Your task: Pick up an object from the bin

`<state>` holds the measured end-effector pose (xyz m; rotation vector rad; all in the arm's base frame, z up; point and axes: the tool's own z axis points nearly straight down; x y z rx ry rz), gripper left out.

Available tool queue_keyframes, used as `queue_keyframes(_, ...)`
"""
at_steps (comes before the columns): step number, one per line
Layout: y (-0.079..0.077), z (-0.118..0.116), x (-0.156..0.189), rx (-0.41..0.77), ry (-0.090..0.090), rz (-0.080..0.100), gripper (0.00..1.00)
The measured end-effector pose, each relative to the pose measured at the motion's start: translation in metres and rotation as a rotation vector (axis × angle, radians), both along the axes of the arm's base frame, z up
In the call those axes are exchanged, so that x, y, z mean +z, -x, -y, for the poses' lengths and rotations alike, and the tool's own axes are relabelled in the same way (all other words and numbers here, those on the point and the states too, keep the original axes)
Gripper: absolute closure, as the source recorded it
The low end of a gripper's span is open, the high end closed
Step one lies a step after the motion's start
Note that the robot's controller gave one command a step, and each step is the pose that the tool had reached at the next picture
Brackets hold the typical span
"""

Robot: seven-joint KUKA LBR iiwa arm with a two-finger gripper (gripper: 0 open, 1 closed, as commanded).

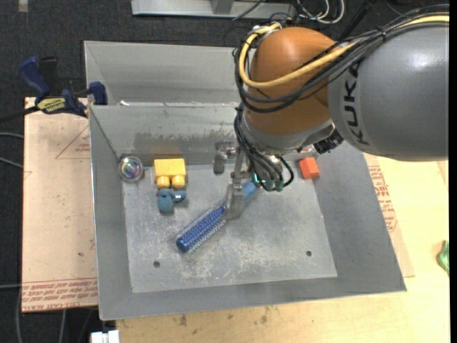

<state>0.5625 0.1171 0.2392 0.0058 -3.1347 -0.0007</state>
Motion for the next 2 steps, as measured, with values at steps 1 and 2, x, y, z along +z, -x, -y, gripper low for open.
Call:
queue_keyframes(1, 0.017, 0.006, -0.116, 0.22, -0.001, 0.0, 0.0)
queue_keyframes(2, -0.011, -0.01, -0.173, 0.253, -0.002, 0.006, 0.0)
